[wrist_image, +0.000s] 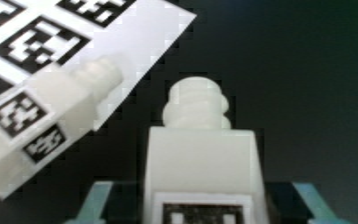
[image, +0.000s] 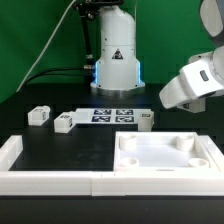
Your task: Assemble one leg
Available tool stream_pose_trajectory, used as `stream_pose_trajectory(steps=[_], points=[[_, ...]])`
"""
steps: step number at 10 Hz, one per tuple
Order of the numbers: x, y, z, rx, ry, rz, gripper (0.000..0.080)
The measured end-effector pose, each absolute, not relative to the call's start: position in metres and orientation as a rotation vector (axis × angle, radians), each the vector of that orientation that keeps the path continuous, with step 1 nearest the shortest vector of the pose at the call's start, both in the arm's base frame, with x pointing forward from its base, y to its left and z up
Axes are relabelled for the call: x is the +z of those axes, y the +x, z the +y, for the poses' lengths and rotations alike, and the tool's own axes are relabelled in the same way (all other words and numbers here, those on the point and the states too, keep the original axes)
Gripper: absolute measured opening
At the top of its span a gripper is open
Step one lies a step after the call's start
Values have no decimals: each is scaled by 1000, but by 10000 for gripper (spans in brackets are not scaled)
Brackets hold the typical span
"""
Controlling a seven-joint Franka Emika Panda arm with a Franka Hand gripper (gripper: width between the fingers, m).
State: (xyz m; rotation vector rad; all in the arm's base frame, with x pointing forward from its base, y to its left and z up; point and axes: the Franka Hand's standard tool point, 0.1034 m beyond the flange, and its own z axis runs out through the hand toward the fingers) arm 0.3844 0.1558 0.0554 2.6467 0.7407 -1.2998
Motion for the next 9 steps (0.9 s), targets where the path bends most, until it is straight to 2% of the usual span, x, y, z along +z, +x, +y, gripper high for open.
stream_pose_trajectory(steps=[1, 2, 5, 7, 9], points=[[53, 382, 156, -1295, 2647, 718, 291], [46, 391, 160, -1167, 2725, 735, 291], [50, 401, 153, -707, 2930, 698, 291], [73, 406, 141, -477, 2999, 610, 291], [91, 434, 138, -169, 3075, 571, 291]])
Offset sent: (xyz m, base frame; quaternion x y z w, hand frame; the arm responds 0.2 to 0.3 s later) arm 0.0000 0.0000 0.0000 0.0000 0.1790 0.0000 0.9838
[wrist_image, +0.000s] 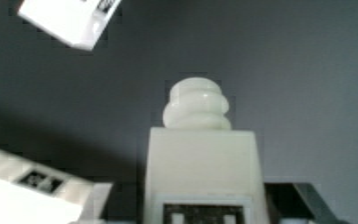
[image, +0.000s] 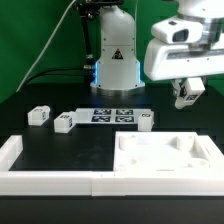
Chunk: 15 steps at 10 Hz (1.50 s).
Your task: Assemble one leg
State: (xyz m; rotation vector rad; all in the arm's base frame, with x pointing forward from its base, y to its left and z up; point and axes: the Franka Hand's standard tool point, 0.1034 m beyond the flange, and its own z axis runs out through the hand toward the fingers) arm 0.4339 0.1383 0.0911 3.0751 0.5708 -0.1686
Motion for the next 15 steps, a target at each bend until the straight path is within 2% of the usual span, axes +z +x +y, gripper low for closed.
stream_pose_trajectory(steps=[4, 5, 6, 9, 15], points=[[83, 434, 142, 284, 3118, 618, 291], [82, 448, 130, 233, 3104, 674, 291], [88, 475, 124, 247, 3109, 674, 291], [89, 528, 117, 159, 3138, 684, 291], [86, 534, 115, 206, 3142, 663, 291]])
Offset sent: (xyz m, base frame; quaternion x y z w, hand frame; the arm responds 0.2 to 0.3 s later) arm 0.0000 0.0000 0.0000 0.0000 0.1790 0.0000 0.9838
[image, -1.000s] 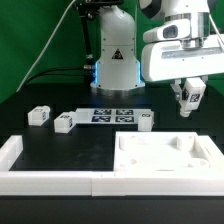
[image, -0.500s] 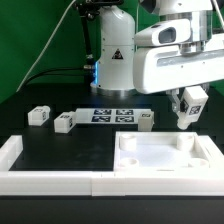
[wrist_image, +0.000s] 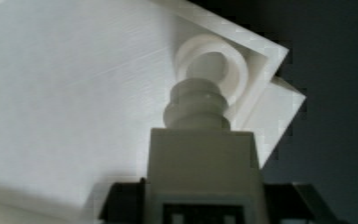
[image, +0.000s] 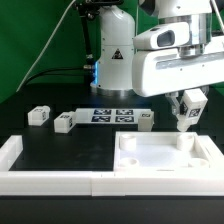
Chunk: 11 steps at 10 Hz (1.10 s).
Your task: Assemble one leg
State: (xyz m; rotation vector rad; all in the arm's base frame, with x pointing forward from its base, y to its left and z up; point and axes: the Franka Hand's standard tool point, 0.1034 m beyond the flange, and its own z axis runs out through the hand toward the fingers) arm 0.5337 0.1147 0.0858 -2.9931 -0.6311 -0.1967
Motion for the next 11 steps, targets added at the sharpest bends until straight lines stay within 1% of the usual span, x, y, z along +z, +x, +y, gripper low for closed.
stream_pose_trajectory(steps=[1, 2, 3, 4, 5, 6, 8, 9, 10, 11], points=[[87, 531, 110, -197, -2998, -625, 291], [92, 542, 107, -260, -2995, -636, 291], [96, 559, 100, -438, -2979, -659, 291], [93, 562, 99, -436, -2979, -649, 291], [95, 572, 100, -406, -2977, -650, 291], [100, 586, 100, -432, -2971, -663, 291], [102, 605, 106, -422, -2961, -665, 291], [102, 620, 110, -388, -2954, -664, 291], [101, 631, 109, -439, -2950, -668, 291], [99, 628, 109, -432, -2951, -669, 291]])
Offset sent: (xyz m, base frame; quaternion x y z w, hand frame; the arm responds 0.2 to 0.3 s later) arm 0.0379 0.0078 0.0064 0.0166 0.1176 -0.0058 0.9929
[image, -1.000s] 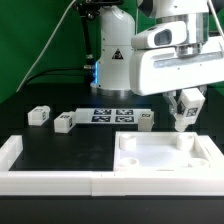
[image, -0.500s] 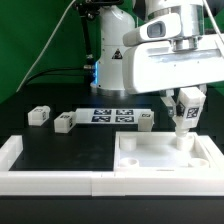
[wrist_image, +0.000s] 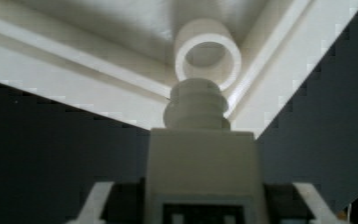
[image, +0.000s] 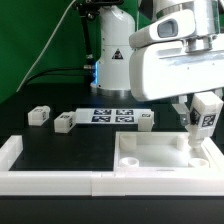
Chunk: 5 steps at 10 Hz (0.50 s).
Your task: Assemble one leg
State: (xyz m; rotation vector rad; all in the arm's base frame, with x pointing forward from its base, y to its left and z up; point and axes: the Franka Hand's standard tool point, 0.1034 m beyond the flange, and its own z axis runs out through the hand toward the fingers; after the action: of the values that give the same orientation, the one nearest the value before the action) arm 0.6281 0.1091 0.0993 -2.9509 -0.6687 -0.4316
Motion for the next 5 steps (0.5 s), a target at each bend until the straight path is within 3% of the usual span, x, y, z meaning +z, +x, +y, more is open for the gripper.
stream_pose_trajectory(steps=[4, 5], points=[[98, 633, 101, -587, -2948, -674, 291], [88, 625, 101, -574, -2951, -674, 291]])
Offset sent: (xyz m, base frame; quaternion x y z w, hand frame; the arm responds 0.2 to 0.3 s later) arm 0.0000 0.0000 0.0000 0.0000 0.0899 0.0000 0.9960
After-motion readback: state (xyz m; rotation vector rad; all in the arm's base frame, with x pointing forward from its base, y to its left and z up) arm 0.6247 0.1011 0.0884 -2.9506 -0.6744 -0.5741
